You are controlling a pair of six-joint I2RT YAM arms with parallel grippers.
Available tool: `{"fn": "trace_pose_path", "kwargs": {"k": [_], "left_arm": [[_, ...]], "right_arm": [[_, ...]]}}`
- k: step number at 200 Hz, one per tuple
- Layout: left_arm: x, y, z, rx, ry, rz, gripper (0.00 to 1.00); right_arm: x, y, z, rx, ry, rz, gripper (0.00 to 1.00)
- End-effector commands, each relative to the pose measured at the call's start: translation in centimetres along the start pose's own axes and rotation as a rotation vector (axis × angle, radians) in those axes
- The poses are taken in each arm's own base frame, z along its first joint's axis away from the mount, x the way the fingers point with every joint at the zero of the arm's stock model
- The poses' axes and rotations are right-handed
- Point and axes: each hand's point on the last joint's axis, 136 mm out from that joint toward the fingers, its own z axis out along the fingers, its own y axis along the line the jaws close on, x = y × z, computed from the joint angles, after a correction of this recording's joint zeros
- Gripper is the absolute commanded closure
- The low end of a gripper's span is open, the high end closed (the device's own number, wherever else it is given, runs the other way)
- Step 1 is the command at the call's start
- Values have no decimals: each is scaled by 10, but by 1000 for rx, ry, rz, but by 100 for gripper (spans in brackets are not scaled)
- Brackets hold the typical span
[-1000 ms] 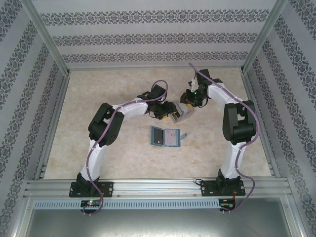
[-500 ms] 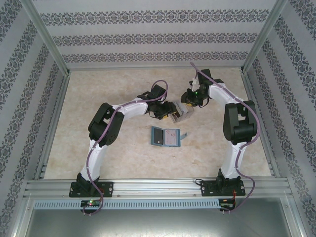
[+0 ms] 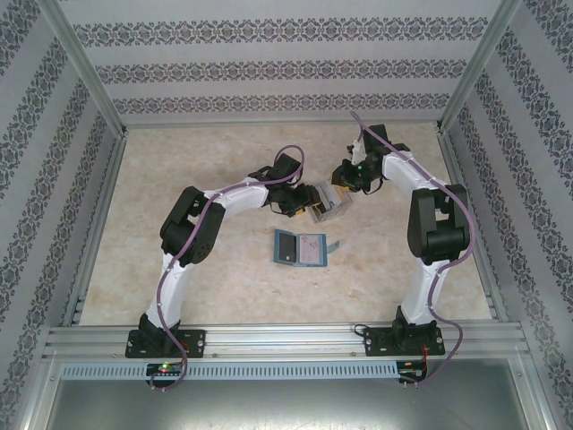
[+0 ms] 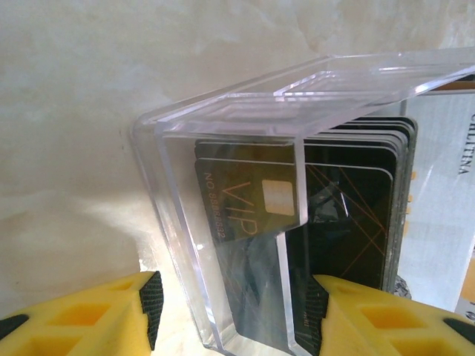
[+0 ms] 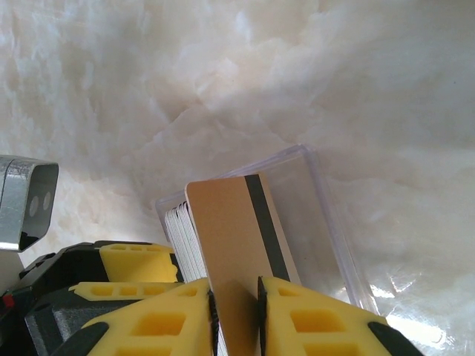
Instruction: Put the credit cards into the card holder
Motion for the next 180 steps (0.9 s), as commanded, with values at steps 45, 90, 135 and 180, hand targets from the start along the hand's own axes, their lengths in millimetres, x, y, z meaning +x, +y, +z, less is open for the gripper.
{"fn": "trace_pose_path", "kwargs": {"k": [45,90,135,180], "left_arm": [[1,2,3,7,6,-12,44],[2,2,3,7,9,-11,44],[1,2,3,9,8,-15,44],[2,2,4,9,10,-15,44]], "right_arm": [[2,15,-9,-93,0,21,77],[3,16,-11,-108,-2,28,75],[3,16,-11,-122,1,38,73],[3,16,-11,-141,-1,50,78]]}}
